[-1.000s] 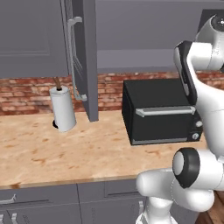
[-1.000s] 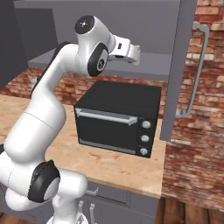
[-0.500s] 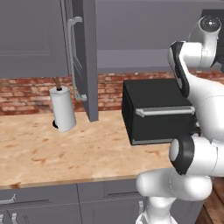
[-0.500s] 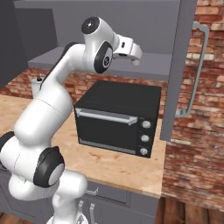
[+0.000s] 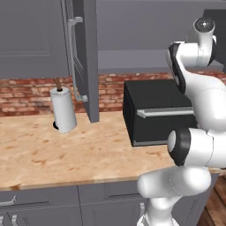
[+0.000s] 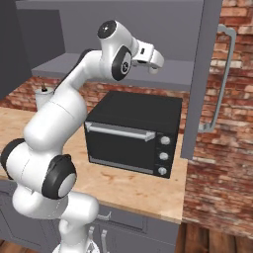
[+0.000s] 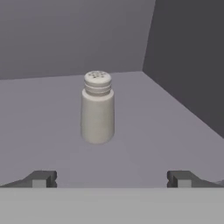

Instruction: Move the mustard and shaker from the cabinet to the dining counter.

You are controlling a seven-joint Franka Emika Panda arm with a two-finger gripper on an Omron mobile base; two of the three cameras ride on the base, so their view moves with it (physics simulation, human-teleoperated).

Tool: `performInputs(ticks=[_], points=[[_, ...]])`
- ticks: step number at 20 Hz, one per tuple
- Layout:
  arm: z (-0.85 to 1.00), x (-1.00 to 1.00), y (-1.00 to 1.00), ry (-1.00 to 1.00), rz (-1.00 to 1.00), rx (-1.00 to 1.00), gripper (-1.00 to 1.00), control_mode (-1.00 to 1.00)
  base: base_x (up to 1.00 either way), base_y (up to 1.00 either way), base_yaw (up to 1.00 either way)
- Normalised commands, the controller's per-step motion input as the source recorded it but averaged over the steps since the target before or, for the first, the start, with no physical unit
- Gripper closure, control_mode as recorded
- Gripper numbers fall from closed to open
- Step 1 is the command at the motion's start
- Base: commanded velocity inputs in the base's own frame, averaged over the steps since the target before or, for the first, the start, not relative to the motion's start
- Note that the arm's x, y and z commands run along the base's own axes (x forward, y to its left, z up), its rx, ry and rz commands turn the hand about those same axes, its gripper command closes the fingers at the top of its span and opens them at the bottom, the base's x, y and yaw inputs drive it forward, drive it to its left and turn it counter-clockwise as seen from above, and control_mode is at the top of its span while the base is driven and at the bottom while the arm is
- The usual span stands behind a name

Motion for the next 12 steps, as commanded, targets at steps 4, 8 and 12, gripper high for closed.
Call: performInputs(ticks=[4, 8, 12], points=[[-0.12, 0.24, -0.02, 0.00, -0.06, 0.03, -1.00, -1.00, 0.00, 0.00, 0.00], [-0.14, 0.27, -0.03, 0.00, -0.06, 0.03, -1.00, -1.00, 0.00, 0.00, 0.00], [-0.06, 0.25, -0.09, 0.00, -0.05, 0.02, -1.00, -1.00, 0.00, 0.00, 0.00]])
